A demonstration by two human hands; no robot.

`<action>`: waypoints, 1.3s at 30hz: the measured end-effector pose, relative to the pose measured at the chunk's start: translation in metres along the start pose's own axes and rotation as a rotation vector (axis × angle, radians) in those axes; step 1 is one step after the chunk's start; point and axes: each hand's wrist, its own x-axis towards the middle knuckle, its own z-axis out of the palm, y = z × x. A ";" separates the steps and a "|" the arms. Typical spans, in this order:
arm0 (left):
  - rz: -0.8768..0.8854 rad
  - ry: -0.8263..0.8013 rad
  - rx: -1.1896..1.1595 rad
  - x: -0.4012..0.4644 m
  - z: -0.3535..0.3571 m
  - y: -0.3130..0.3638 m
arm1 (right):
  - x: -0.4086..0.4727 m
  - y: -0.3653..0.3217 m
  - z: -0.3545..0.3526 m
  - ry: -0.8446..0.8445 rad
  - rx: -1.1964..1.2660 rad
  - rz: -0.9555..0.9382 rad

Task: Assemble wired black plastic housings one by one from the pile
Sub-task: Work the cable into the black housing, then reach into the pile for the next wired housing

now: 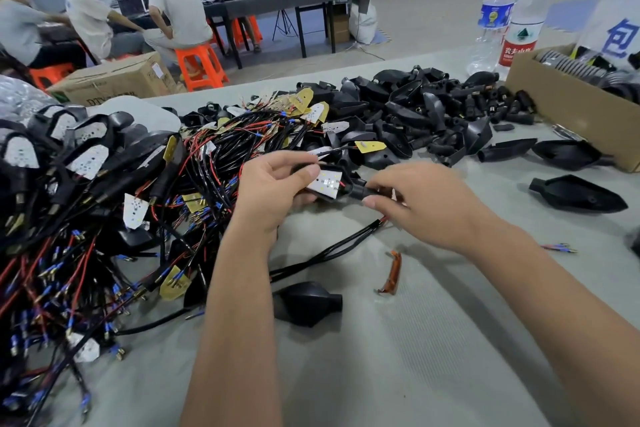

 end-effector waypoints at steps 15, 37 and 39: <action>-0.100 0.108 0.144 -0.060 -0.125 0.073 | 0.171 -0.161 -0.003 -0.033 1.297 0.418; 0.199 0.757 0.716 -0.027 -0.111 0.025 | 0.170 -0.174 0.071 0.250 0.364 0.083; 0.229 0.633 0.676 -0.015 -0.087 0.020 | 0.152 -0.127 0.061 0.266 0.238 0.186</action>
